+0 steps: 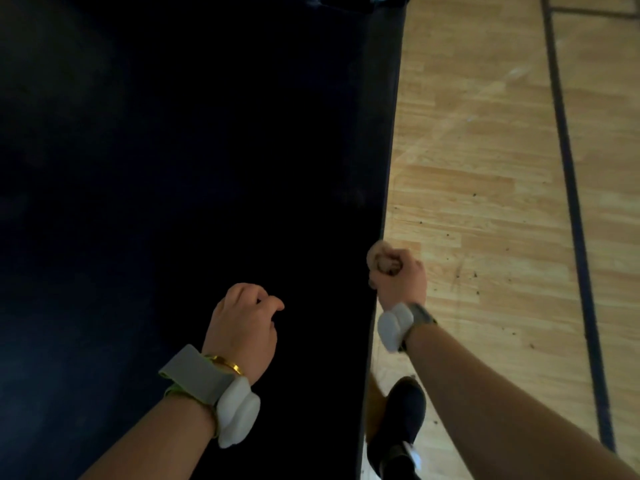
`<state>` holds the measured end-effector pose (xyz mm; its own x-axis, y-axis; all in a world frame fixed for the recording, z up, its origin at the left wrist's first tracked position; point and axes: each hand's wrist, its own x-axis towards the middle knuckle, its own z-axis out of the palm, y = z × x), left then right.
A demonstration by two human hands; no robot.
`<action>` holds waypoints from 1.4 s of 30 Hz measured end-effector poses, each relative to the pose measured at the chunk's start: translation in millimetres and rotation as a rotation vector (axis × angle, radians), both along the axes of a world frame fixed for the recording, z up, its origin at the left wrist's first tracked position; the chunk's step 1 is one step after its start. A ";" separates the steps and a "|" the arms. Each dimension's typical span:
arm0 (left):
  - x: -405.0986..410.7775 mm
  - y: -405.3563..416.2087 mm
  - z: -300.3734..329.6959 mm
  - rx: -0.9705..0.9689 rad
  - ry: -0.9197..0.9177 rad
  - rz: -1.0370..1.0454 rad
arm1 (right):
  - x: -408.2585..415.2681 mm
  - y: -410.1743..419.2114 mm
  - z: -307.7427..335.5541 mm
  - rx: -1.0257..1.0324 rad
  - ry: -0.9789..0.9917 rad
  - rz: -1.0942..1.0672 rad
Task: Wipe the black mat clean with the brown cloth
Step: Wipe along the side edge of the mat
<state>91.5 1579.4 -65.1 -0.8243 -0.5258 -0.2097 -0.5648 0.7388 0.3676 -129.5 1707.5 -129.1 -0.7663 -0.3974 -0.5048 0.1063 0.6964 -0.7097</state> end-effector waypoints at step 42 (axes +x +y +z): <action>33.2 23.9 -3.7 0.028 -0.030 -0.158 | 98.9 60.0 6.0 0.102 0.012 -0.101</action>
<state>124.6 1603.3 -68.8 -0.8896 -0.3834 -0.2483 -0.4532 0.8092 0.3739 -30.5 1767.6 -123.2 -0.8063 -0.2647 -0.5290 0.1713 0.7514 -0.6372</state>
